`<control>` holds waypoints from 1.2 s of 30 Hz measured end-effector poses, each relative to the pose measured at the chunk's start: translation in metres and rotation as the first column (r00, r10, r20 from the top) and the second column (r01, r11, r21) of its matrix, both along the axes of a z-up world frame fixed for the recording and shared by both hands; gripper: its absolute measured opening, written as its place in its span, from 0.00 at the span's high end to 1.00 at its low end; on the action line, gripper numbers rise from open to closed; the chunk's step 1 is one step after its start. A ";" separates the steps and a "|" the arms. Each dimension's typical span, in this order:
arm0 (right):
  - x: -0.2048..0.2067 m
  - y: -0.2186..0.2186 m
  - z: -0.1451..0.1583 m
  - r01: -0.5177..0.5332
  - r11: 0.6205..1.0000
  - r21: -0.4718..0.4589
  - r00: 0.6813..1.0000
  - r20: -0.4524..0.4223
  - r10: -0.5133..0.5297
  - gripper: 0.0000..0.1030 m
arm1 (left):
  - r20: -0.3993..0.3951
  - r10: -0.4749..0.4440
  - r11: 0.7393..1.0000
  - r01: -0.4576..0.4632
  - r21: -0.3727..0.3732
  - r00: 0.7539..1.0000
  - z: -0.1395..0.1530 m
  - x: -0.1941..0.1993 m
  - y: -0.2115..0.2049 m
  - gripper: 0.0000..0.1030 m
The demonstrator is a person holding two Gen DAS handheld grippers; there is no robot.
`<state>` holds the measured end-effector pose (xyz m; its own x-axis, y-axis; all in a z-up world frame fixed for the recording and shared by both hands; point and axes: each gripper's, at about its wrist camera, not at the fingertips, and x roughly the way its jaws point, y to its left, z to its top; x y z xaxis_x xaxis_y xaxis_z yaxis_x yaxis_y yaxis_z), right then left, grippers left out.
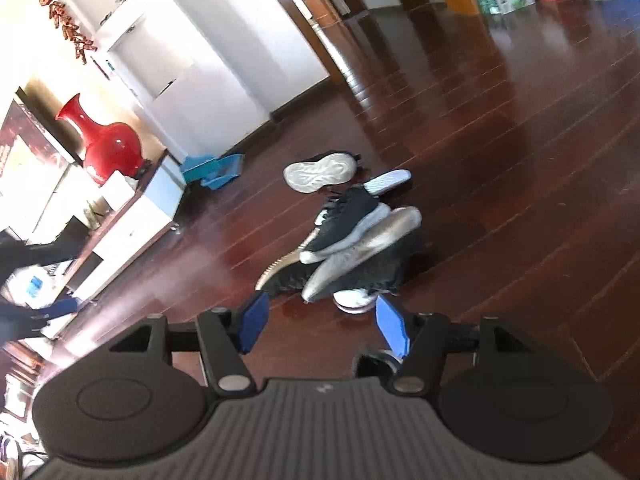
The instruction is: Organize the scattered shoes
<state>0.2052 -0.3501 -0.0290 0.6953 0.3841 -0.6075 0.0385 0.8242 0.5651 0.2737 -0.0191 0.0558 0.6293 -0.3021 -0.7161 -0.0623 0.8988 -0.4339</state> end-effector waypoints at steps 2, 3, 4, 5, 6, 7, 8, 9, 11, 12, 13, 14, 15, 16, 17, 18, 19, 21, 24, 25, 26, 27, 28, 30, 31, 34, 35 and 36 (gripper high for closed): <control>0.020 0.002 -0.002 -0.040 0.999 -0.022 0.999 0.027 0.041 0.39 | -0.011 0.004 1.000 -0.004 0.008 1.000 -0.032 0.045 -0.006 0.09; 0.025 -0.001 -0.004 -0.050 0.998 -0.025 0.998 0.037 0.051 0.39 | -0.013 -0.008 1.000 0.008 0.017 1.000 -0.056 0.080 -0.014 0.09; 0.030 -0.003 -0.006 -0.060 0.998 -0.028 0.997 0.048 0.061 0.39 | -0.023 -0.018 1.000 0.018 0.020 1.000 -0.075 0.106 -0.021 0.09; 0.034 -0.005 -0.008 -0.069 0.997 -0.030 0.996 0.054 0.071 0.39 | -0.031 -0.023 1.000 0.024 0.020 0.999 -0.086 0.119 -0.024 0.09; 0.035 -0.010 -0.011 -0.077 0.997 -0.031 0.996 0.054 0.078 0.39 | -0.047 -0.022 1.000 0.023 0.020 0.999 -0.104 0.141 -0.030 0.09; 0.035 -0.015 -0.015 -0.088 0.996 -0.032 0.995 0.051 0.090 0.39 | -0.064 -0.020 1.000 0.021 0.019 0.998 -0.125 0.166 -0.037 0.09; 0.034 -0.021 -0.020 -0.106 0.994 -0.037 0.993 0.046 0.107 0.39 | -0.073 -0.017 1.000 0.018 0.020 0.997 -0.135 0.177 -0.040 0.09; 0.032 -0.026 -0.025 -0.111 0.993 -0.050 0.993 0.035 0.112 0.38 | -0.089 -0.006 1.000 0.008 0.023 0.996 -0.149 0.190 -0.043 0.09; 0.028 -0.038 -0.036 -0.106 0.992 -0.068 0.994 0.002 0.106 0.38 | -0.126 0.019 0.999 -0.016 0.030 0.992 -0.180 0.218 -0.051 0.09; 0.027 -0.044 -0.040 -0.102 0.993 -0.063 0.995 -0.012 0.102 0.38 | -0.138 0.031 0.999 -0.027 0.031 0.990 -0.191 0.228 -0.055 0.09; 0.028 -0.049 -0.042 -0.096 0.994 -0.061 0.995 -0.024 0.095 0.38 | -0.148 0.043 0.999 -0.039 0.030 0.988 -0.202 0.237 -0.058 0.09; 0.026 -0.056 -0.046 -0.086 0.994 -0.063 0.996 -0.036 0.084 0.38 | -0.161 0.056 0.998 -0.053 0.021 0.985 -0.214 0.249 -0.061 0.09; 0.024 -0.062 -0.048 -0.075 0.995 -0.069 0.996 -0.044 0.073 0.38 | -0.177 0.072 0.997 -0.074 -0.004 0.982 -0.227 0.262 -0.064 0.09; 0.023 -0.069 -0.050 -0.056 0.996 -0.074 0.997 -0.056 0.052 0.38 | -0.185 0.091 0.995 -0.096 -0.022 0.979 -0.236 0.272 -0.068 0.09; 0.021 -0.075 -0.053 -0.038 0.997 -0.074 0.997 -0.070 0.033 0.38 | -0.188 0.104 0.993 -0.112 -0.031 0.977 -0.238 0.275 -0.071 0.09; 0.020 -0.081 -0.057 -0.021 0.998 -0.063 0.996 -0.086 0.016 0.38 | -0.193 0.119 0.991 -0.130 -0.044 0.974 -0.242 0.281 -0.075 0.09; 0.018 -0.087 -0.060 -0.004 0.999 -0.052 0.995 -0.102 -0.001 0.38 | -0.199 0.134 0.987 -0.148 -0.059 0.971 -0.246 0.288 -0.078 0.09; 0.016 -0.095 -0.064 0.023 0.999 -0.046 0.991 -0.130 -0.029 0.38 | -0.212 0.161 0.980 -0.182 -0.085 0.964 -0.254 0.302 -0.089 0.09; 0.012 -0.100 -0.064 0.043 0.998 -0.043 0.987 -0.152 -0.049 0.38 | -0.209 0.151 0.982 -0.171 -0.078 0.966 -0.252 0.316 -0.108 0.09; 0.013 -0.101 -0.063 0.044 0.998 -0.044 0.987 -0.155 -0.050 0.38 | -0.202 0.137 0.986 -0.153 -0.063 0.970 -0.250 0.319 -0.115 0.09; 0.011 -0.102 -0.061 0.042 0.998 -0.044 0.986 -0.157 -0.048 0.38 | -0.198 0.130 0.989 -0.142 -0.051 0.972 -0.249 0.321 -0.121 0.10; 0.010 -0.102 -0.060 0.037 0.998 -0.046 0.987 -0.157 -0.044 0.38 | -0.189 0.110 0.992 -0.119 -0.037 0.976 -0.248 0.326 -0.127 0.13; 0.010 -0.102 -0.059 0.035 0.998 -0.048 0.987 -0.158 -0.042 0.38 | -0.180 0.088 0.995 -0.093 -0.022 0.980 -0.247 0.330 -0.135 0.14; 0.009 -0.102 -0.057 0.025 0.998 -0.053 0.987 -0.156 -0.033 0.38 | -0.175 0.052 0.999 -0.052 0.009 0.983 -0.249 0.336 -0.146 0.20; 0.008 -0.103 -0.057 0.021 0.998 -0.056 0.988 -0.154 -0.030 0.38 | -0.174 0.035 0.999 -0.031 0.025 0.984 -0.250 0.338 -0.151 0.22; 0.006 -0.105 -0.058 0.013 0.998 -0.057 0.987 -0.158 -0.022 0.38 | -0.180 -0.023 0.993 0.044 0.111 0.983 -0.259 0.342 -0.168 0.31; 0.007 -0.106 -0.059 0.011 0.998 -0.055 0.987 -0.160 -0.020 0.38 | -0.184 -0.038 0.989 0.063 0.136 0.982 -0.262 0.342 -0.172 0.32; 0.008 -0.107 -0.060 0.009 0.998 -0.054 0.987 -0.162 -0.017 0.38 | -0.188 -0.052 0.984 0.083 0.161 0.981 -0.265 0.341 -0.176 0.37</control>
